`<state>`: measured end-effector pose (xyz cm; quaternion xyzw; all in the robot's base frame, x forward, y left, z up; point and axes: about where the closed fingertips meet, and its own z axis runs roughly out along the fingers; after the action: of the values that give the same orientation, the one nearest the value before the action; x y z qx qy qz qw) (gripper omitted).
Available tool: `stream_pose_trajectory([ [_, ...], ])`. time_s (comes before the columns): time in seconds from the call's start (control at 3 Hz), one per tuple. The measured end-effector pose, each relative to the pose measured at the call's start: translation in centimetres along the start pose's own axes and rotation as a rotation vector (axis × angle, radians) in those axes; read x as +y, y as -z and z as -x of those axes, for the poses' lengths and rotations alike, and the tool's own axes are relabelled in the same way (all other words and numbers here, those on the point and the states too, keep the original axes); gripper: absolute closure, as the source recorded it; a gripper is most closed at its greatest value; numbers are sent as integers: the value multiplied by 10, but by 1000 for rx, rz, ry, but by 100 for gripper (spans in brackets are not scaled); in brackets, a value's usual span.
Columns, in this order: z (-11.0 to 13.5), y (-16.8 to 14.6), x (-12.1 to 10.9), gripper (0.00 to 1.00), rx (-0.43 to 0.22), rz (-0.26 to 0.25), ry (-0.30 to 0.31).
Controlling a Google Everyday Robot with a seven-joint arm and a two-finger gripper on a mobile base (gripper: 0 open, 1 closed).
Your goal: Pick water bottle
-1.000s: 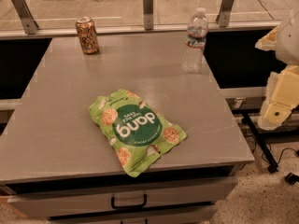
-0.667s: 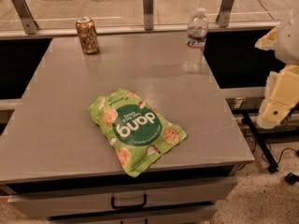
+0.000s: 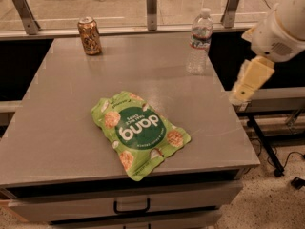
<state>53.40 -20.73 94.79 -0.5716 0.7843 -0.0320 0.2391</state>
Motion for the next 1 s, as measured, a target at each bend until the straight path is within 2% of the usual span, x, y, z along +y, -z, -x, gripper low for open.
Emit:
stream_pose_trajectory([
  [0.33,18,-31,-48,0,-109,-103,-27],
  [0.67,33,-54,-92,0,-248,-186,-80],
  [1.0,44,-79,-123,0,-391,-189,-155],
])
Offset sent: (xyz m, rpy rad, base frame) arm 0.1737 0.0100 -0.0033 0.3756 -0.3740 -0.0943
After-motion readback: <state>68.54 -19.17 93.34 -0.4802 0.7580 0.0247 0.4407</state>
